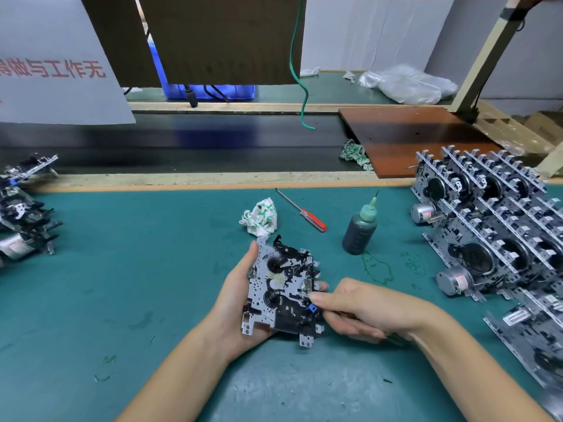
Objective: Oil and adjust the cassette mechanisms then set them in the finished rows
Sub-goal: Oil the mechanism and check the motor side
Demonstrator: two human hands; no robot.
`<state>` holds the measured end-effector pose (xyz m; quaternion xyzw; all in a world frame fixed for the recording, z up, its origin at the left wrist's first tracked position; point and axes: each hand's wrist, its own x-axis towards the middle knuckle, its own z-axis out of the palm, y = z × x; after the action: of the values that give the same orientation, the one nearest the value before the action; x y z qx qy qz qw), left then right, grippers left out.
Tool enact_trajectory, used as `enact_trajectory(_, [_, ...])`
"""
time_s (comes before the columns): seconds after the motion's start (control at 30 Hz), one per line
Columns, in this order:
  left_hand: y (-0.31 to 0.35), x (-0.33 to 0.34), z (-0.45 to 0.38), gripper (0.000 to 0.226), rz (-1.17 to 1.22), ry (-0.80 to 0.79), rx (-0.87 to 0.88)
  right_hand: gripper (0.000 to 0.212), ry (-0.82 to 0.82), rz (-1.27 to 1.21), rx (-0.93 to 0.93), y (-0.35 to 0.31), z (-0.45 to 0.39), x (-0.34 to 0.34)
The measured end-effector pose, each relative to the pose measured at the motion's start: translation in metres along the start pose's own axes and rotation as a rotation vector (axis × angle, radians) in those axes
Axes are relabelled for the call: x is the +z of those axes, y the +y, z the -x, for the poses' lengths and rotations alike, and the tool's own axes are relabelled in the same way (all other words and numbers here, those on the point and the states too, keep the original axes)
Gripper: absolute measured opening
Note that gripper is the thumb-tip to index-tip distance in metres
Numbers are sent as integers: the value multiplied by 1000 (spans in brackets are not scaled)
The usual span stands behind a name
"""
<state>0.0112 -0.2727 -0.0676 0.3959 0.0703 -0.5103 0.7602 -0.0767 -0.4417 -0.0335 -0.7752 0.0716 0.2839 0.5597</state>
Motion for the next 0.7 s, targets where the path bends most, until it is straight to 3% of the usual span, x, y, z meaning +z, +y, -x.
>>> enact_trajectory(0.2, [-1,4,1,67,-14,-13,9,64,-92,-9,14,1,1,-6])
enact_trajectory(0.43, [-2,3,2,71,19,-25,8,67,45,6,-46,6,-1,2])
enact_trajectory(0.53, [-2,5,2,72,115,-51,34,66,136,-222,-109,10,0,3])
enact_trajectory(0.7, [-3,11,7,89,292,-109,69,41,236,-540,-188,13,-2,-10])
